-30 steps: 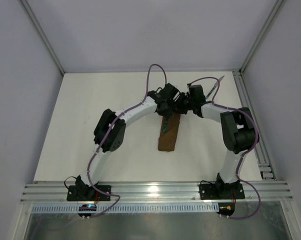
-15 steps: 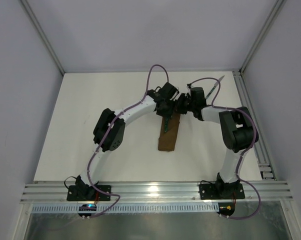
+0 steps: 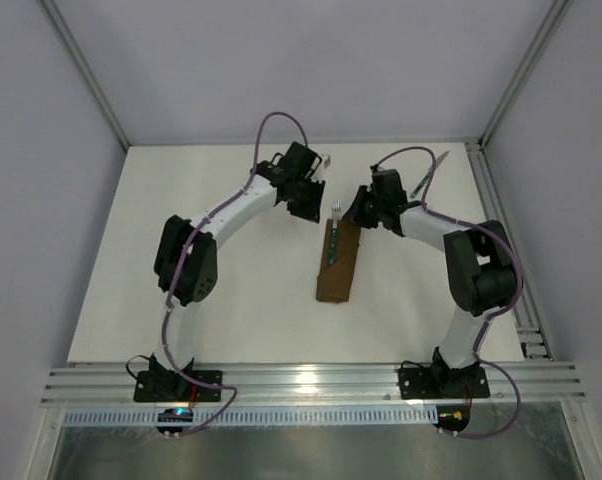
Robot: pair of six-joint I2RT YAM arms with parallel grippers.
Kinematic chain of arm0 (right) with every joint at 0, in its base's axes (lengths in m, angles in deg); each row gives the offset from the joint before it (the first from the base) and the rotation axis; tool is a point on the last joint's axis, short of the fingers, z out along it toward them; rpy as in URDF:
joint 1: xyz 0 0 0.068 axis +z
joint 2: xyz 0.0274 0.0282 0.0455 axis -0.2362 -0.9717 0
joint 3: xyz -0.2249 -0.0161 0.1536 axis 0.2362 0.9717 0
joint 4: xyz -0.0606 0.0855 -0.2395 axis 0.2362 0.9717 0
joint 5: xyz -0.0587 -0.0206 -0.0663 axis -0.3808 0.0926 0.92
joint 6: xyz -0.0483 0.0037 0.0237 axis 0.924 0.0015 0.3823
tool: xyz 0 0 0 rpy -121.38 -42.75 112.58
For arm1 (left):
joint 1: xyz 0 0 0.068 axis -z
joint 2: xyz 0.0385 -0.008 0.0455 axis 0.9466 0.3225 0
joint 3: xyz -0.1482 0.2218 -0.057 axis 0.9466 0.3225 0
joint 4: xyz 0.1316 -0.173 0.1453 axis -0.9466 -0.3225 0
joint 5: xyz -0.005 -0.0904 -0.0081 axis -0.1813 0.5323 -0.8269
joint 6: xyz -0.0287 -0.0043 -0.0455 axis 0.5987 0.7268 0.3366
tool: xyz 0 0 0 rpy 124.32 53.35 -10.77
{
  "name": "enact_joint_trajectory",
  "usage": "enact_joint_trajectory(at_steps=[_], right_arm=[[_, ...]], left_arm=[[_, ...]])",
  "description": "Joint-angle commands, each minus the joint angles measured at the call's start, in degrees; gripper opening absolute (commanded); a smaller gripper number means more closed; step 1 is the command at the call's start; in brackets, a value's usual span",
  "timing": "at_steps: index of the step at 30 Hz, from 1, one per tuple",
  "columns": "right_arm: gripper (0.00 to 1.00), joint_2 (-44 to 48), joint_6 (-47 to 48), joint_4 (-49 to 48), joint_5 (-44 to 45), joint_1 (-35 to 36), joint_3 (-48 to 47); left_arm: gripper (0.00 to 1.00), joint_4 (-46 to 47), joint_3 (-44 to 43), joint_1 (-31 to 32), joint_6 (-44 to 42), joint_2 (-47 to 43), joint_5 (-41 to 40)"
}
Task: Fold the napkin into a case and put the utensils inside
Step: Insert the fork into the folded napkin.
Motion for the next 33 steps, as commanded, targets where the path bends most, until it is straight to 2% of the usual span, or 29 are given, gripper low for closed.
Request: enact_joint_trajectory(at_steps=[1, 3, 5, 10, 16, 20, 23, 33], right_arm=[[0.23, 4.0, 4.9, 12.4, 17.0, 5.0, -6.3], [0.3, 2.5, 5.4, 17.5, 21.6, 8.7, -10.5], [0.33, -0.8, 5.4, 22.1, 27.2, 11.6, -15.3], [0.33, -3.7, 2.2, 25.0, 32.4, 13.2, -17.7], [0.33, -4.9, 1.3, 25.2, 31.3, 13.4, -17.8], [0.32, -5.2, -0.3, 22.6, 29.1, 13.3, -16.1], [0.32, -5.9, -1.5, 21.8, 28.4, 13.4, -15.7], [0.29, -8.3, -1.8, 20.4, 26.1, 13.3, -16.4]], left_arm=[[0.21, 2.6, 3.9, -4.8, -0.3, -2.7, 2.4], [0.22, 5.0, 4.3, -5.3, 0.3, -1.5, 2.3], [0.27, 6.2, 3.4, -5.3, 0.8, 1.3, 3.7], [0.27, 8.7, 1.8, -5.4, 3.9, 5.6, 8.2], [0.32, 12.0, 1.9, -5.4, 6.9, 8.1, 13.6], [0.32, 13.2, 2.9, -5.3, 9.0, 9.2, 15.8], [0.31, 13.2, 3.3, -5.0, 9.1, 9.7, 13.3], [0.28, 12.0, 3.5, -3.9, 9.0, 11.6, 13.0]])
